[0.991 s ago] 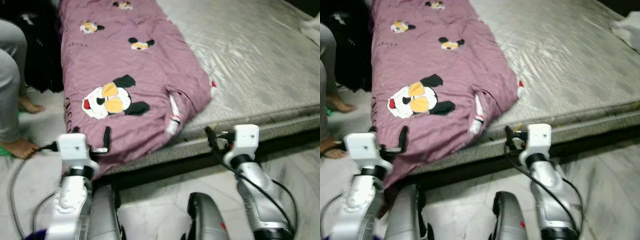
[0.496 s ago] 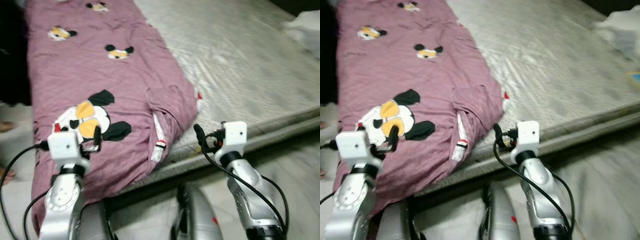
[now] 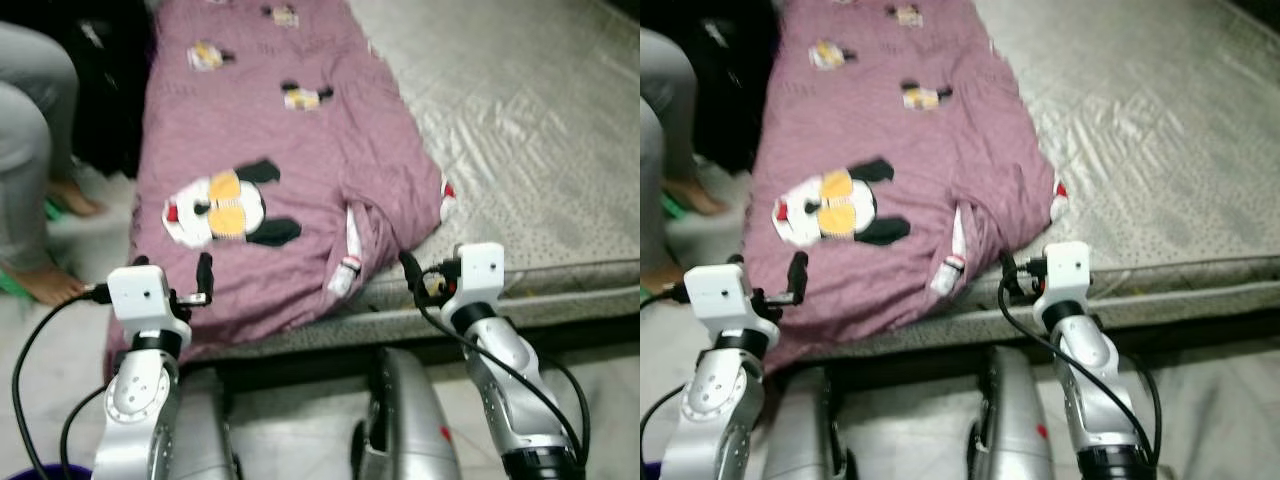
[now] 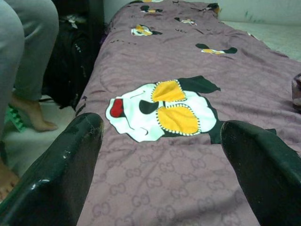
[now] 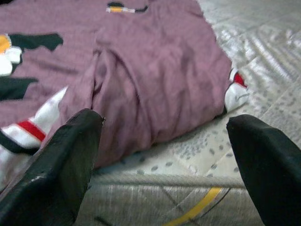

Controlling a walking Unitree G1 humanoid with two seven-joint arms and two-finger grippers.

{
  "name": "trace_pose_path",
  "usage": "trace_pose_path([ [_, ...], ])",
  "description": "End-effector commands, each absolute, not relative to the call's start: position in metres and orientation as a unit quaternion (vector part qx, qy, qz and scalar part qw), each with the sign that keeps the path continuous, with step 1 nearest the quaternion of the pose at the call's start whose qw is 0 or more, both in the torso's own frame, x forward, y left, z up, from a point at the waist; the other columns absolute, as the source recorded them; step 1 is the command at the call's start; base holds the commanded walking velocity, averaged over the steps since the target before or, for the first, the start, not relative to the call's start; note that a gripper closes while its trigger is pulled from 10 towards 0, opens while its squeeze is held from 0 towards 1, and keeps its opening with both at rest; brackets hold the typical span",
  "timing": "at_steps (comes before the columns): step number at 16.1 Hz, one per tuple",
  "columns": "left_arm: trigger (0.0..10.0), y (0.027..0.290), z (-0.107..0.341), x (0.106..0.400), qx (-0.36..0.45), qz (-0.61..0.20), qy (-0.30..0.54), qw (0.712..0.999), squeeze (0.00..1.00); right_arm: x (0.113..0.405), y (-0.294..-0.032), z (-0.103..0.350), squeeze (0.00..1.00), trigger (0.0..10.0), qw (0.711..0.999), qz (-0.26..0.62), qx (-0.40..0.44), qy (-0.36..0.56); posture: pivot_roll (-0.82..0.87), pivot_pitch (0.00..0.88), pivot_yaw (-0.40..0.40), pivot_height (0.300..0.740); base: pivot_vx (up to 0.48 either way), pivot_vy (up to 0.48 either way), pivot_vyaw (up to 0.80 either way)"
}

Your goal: Clean up the room

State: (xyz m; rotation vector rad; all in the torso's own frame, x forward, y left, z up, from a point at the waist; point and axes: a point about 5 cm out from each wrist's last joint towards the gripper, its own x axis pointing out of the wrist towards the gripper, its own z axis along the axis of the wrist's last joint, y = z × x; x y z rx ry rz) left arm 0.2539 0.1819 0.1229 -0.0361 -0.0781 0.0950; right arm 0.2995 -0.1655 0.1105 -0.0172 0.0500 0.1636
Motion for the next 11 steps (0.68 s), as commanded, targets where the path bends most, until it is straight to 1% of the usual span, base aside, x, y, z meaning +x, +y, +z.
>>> trace_pose_path([
  [1, 10.0, 0.180, 0.124, 0.255, -0.015, 0.045, -0.038, 0.998, 0.00, 0.301, -0.169, 0.106, 0.00, 10.0, 0.996, 0.085, -0.005, 0.041, -0.07, 0.164, -0.052, 0.524, 0.000, 0.000, 0.00],
  [3, 10.0, 0.181, 0.129, 0.254, -0.008, 0.045, -0.046, 0.998, 0.00, 0.312, -0.168, 0.106, 0.00, 10.0, 0.994, 0.093, 0.001, 0.055, -0.04, 0.171, -0.050, 0.524, 0.000, 0.000, 0.00],
  [4, 10.0, 0.179, 0.135, 0.252, 0.017, 0.030, -0.060, 0.998, 0.00, 0.320, -0.162, 0.109, 0.00, 10.0, 0.993, 0.104, -0.003, 0.060, -0.04, 0.177, -0.048, 0.524, 0.000, 0.000, 0.00],
  [8, 10.0, 0.177, 0.142, 0.247, 0.018, 0.022, -0.063, 0.998, 0.00, 0.341, -0.140, 0.117, 0.00, 10.0, 0.988, 0.141, 0.022, 0.063, 0.00, 0.209, -0.037, 0.524, 0.000, 0.000, 0.00],
  [11, 10.0, 0.181, 0.144, 0.245, 0.024, 0.022, -0.059, 0.998, 0.00, 0.349, -0.124, 0.123, 0.00, 10.0, 0.979, 0.184, 0.056, 0.071, 0.03, 0.234, -0.030, 0.524, 0.000, 0.000, 0.00],
])
